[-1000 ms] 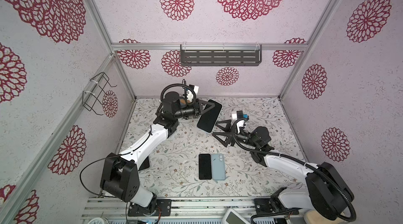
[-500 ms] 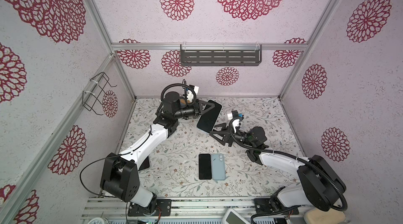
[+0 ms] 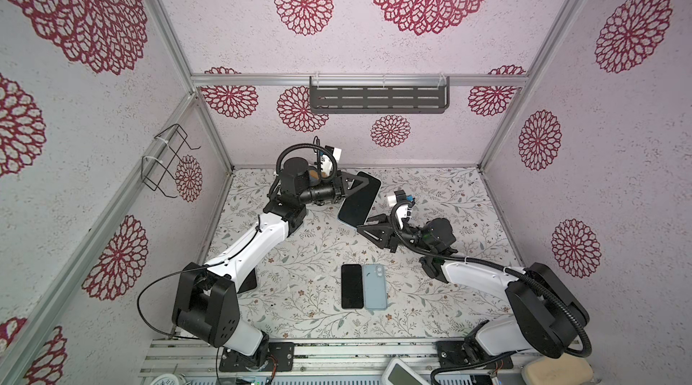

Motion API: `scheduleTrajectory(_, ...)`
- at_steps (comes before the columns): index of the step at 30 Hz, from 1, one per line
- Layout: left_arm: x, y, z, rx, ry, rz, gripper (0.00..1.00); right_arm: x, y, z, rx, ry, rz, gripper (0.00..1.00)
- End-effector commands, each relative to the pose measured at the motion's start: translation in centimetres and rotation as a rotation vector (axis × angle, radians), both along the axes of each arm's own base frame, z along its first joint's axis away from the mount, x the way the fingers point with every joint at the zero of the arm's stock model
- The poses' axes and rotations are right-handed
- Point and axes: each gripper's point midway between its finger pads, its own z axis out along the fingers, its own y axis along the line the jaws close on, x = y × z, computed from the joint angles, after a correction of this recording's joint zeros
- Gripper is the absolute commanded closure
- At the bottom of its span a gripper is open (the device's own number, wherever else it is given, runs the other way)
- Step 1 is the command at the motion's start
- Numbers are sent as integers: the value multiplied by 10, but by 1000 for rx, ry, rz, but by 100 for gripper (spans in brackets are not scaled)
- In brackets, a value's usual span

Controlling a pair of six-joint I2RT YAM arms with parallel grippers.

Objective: Take the phone out of the phone case
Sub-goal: Remove the phone case from the phone.

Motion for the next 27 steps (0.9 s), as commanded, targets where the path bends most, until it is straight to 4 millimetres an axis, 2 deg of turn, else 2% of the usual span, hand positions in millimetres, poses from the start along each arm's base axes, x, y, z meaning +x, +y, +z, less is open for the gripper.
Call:
scheduleTrajectory(1,-3,-1,23,-29,-76,-9,100,-10,0,28,67,-86,33,69)
scheduleTrajectory(4,-3,-2,22,-27,-75,-10,100,-10,0,30,70,-84,36,77)
scheduleTrajectory(9,-2,-4,17,-23,-62,-10,100,-8,3,28,65,-78,46,98)
scheduleTrajectory(16,-1,-9,10,-1,-30,-11,100,-2,5,24,27,-112,1,100)
scheduleTrajectory(21,6,-15,-26,55,68,3,100,2,1,26,-4,-201,-81,100)
scheduleTrajectory(27,15,-25,-73,61,198,16,100,23,2,24,-108,-308,-209,100)
